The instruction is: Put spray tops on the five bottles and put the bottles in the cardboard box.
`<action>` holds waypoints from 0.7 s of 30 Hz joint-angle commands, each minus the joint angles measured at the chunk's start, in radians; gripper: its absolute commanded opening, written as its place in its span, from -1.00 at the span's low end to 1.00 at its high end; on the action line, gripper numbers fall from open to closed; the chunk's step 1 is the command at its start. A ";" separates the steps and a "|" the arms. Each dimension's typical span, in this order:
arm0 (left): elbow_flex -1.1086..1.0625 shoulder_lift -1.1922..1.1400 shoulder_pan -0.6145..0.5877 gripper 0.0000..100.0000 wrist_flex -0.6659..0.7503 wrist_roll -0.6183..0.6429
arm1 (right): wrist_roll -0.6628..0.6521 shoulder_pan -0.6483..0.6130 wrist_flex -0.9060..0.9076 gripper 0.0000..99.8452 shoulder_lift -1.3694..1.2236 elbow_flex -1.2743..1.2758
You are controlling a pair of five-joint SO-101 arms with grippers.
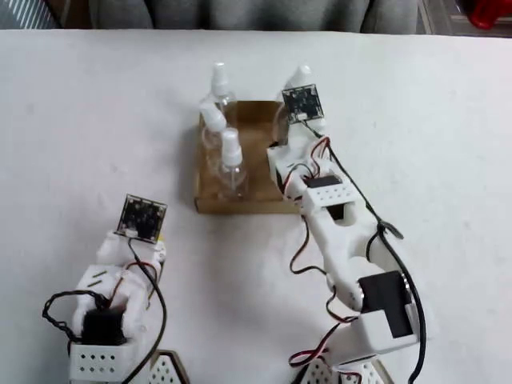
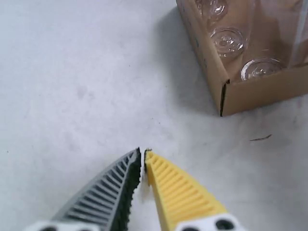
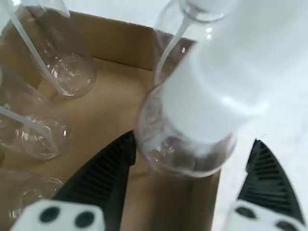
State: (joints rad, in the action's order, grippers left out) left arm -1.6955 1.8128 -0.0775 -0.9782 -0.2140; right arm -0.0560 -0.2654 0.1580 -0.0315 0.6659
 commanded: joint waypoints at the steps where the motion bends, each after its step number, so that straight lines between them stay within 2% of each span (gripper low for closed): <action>1: 0.003 0.012 -0.010 -0.96 0.009 -0.009 | -0.012 -0.005 -0.002 -0.40 0.012 -0.011; 21: 0.003 0.012 -0.008 -0.96 0.009 -0.009 | -0.011 -0.048 -0.002 -0.40 0.019 -0.009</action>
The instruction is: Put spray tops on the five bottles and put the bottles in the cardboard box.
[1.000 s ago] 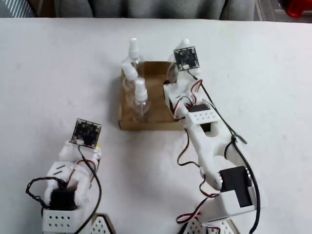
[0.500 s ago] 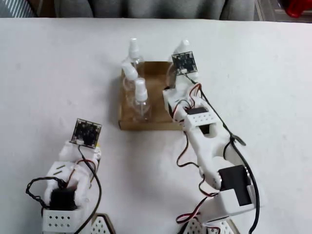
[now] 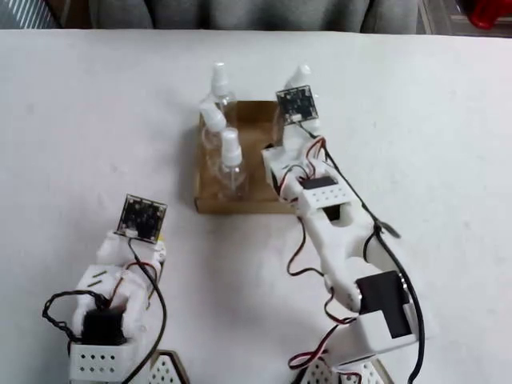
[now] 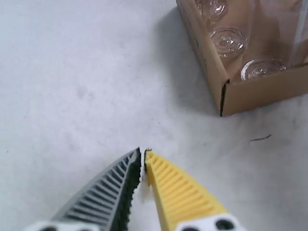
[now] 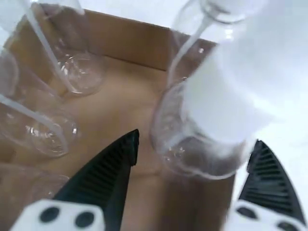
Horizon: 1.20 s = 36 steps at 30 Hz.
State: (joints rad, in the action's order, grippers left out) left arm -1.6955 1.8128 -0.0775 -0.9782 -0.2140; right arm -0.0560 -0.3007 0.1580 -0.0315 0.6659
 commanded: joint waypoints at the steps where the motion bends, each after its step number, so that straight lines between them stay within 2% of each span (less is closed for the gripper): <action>1: 0.003 0.012 -0.008 -0.96 0.009 -0.009 | -0.011 -0.013 -0.002 -0.40 0.019 -0.009; 14: 0.003 0.012 -0.010 -0.96 0.023 -0.011 | -0.008 -0.007 0.001 -0.40 0.074 0.011; 18: 0.003 0.012 -0.008 -0.96 0.023 -0.011 | 0.043 -0.012 -0.002 -0.40 0.176 0.075; 31: 0.003 0.012 -0.008 -0.96 0.026 -0.011 | 0.051 -0.015 0.013 -0.41 0.621 0.345; 36: 0.003 0.012 -0.013 -0.96 0.051 -0.011 | 0.051 -0.038 0.202 -0.41 0.823 0.377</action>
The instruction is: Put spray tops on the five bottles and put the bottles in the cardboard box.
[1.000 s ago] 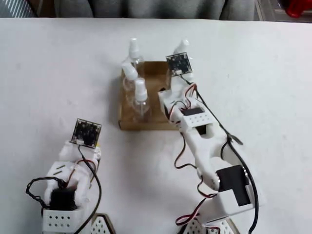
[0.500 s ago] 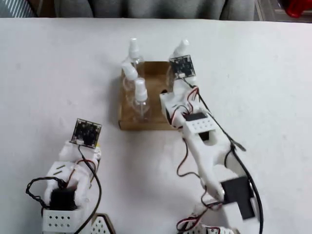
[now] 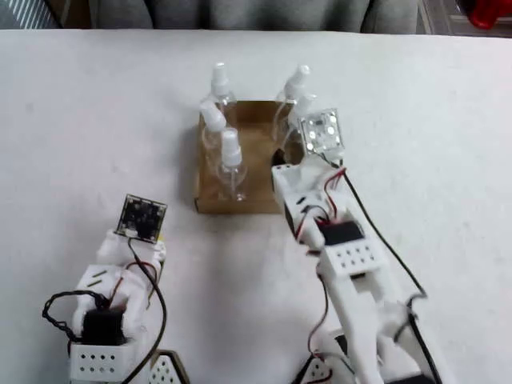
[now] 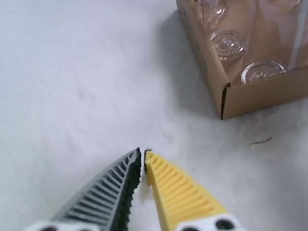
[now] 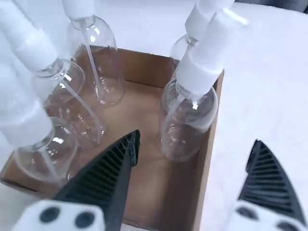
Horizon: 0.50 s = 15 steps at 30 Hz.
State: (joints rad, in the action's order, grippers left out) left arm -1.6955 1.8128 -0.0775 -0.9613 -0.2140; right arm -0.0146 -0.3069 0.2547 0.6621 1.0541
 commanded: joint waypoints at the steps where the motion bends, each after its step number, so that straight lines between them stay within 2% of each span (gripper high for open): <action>1: 0.003 0.012 -0.013 -0.96 0.034 -0.011 | 0.009 -0.044 0.151 -0.41 0.170 -0.011; 6: 0.003 0.012 -0.013 -0.96 0.034 -0.011 | 0.008 -0.110 0.340 -0.41 0.381 -0.009; 15: 0.003 0.012 -0.013 -0.96 0.029 -0.011 | 0.003 -0.116 0.734 -0.41 0.819 -0.009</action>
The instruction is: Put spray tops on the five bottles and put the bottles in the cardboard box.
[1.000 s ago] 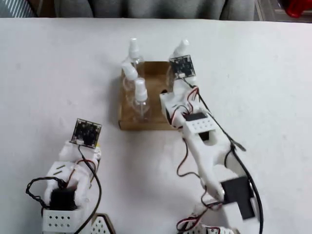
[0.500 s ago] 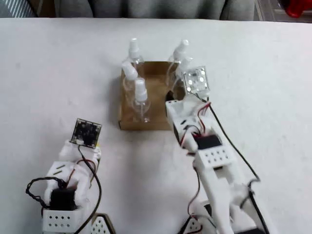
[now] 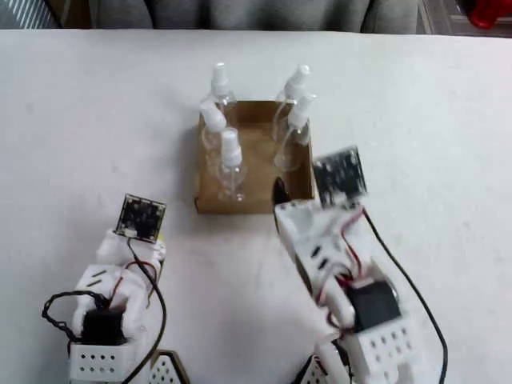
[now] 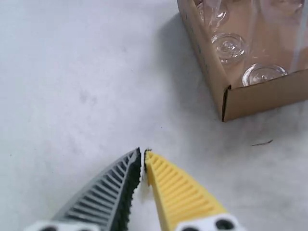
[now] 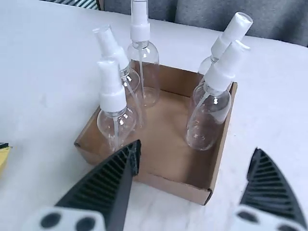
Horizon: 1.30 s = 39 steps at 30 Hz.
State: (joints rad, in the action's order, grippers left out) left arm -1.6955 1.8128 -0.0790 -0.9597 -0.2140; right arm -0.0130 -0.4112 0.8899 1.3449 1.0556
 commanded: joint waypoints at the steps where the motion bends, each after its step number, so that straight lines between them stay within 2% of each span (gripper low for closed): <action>1: 0.003 0.012 -0.012 -0.96 0.026 -0.011 | 0.002 -0.010 0.136 -0.41 0.183 -0.011; 8: 0.003 0.012 -0.012 -0.96 0.025 -0.009 | -0.002 0.036 0.303 -0.41 0.463 -0.011; 16: 0.003 0.012 -0.012 -0.96 0.025 -0.009 | -0.002 0.137 0.426 -0.42 0.452 -0.008; 18: 0.003 0.012 -0.012 -0.96 0.025 -0.009 | -0.002 0.163 0.432 -0.49 0.452 -0.008; 22: 0.003 0.012 -0.012 -0.96 0.025 -0.009 | -0.003 0.196 0.430 -0.85 0.455 0.025; 24: 0.003 0.012 -0.012 -0.96 0.025 -0.009 | -0.057 0.211 0.429 -0.99 0.455 0.040; 28: 0.003 0.012 -0.012 -0.96 0.025 -0.009 | -0.129 0.260 0.435 -0.93 0.455 0.091; 35: 0.003 0.012 -0.013 -0.96 0.025 -0.009 | -0.129 0.294 0.387 -0.92 0.455 0.221; 39: 0.003 0.012 -0.013 -0.96 0.025 -0.009 | -0.124 0.288 0.338 -0.92 0.453 0.388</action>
State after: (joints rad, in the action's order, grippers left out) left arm -1.6955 1.8128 -0.0806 -0.9597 -0.2140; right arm -0.1266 -0.1335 1.2735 1.7944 1.3671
